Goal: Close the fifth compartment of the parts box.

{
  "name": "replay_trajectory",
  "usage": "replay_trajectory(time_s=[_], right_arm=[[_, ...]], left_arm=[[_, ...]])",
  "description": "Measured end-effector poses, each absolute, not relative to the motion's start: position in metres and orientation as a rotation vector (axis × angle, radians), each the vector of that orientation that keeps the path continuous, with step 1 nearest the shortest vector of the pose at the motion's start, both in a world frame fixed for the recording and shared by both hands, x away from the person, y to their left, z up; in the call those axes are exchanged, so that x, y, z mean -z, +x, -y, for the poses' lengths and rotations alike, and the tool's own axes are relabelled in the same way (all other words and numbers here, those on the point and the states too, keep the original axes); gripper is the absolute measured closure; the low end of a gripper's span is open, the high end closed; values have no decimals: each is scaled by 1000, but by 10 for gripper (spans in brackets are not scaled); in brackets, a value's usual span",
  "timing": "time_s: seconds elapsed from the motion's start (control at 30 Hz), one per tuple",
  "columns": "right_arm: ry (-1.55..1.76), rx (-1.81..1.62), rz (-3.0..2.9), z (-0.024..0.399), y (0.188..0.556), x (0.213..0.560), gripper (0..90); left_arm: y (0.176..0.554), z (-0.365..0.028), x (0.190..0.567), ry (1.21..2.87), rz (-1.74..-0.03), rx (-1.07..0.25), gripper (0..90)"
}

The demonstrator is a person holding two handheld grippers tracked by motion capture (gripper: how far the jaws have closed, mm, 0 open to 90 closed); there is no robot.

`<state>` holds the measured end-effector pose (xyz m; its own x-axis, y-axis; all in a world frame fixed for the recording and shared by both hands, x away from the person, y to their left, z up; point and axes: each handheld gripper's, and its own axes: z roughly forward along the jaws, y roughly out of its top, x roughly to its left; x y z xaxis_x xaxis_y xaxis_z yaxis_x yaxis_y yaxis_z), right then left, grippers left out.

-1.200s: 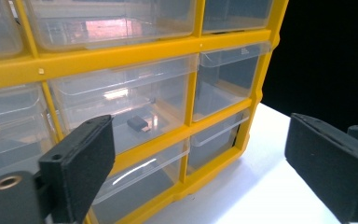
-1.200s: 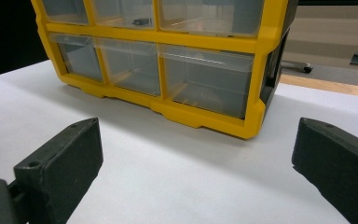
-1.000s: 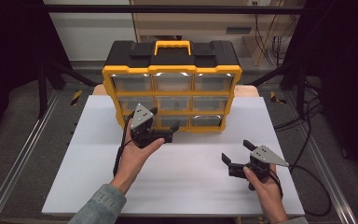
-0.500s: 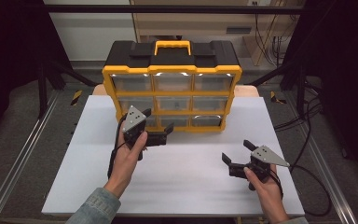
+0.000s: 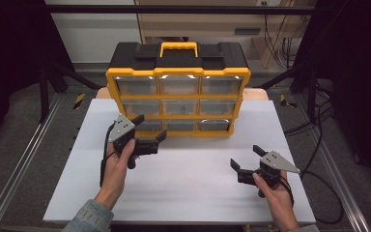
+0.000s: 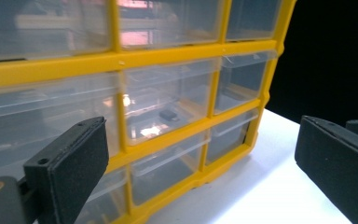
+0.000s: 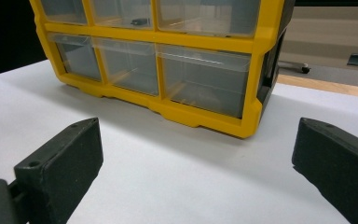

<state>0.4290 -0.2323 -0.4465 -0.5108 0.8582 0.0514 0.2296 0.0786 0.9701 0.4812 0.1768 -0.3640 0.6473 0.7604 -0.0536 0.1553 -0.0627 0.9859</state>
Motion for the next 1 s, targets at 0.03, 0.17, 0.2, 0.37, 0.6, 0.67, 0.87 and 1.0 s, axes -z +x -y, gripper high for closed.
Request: replay_trajectory(time_s=[0.03,0.17,0.2,0.37,0.6,0.67,0.87,1.0], right_arm=[[1074,-1460,-1806,232,429,446,21],[1075,-1466,-1802,232,429,446,21],[1075,-1464,-1802,232,429,446,21],[1073,-1466,-1801,233,428,446,20],[1075,-1468,-1801,232,428,446,20],[1077,-1468,-1802,232,428,446,20],[1076,-1468,-1807,232,428,446,20],[1077,-1468,-1805,232,428,446,20]], left_arm=[[481,-179,364,1581,-783,-590,27],[481,-191,364,1579,-794,-604,27],[481,-193,363,1578,-797,-605,27],[478,-203,362,1562,-793,-617,26],[476,-216,359,1544,-807,-612,26],[477,-220,358,1524,-822,-596,26],[480,-231,352,1512,-834,-625,26],[478,-238,348,1518,-831,-646,25]])
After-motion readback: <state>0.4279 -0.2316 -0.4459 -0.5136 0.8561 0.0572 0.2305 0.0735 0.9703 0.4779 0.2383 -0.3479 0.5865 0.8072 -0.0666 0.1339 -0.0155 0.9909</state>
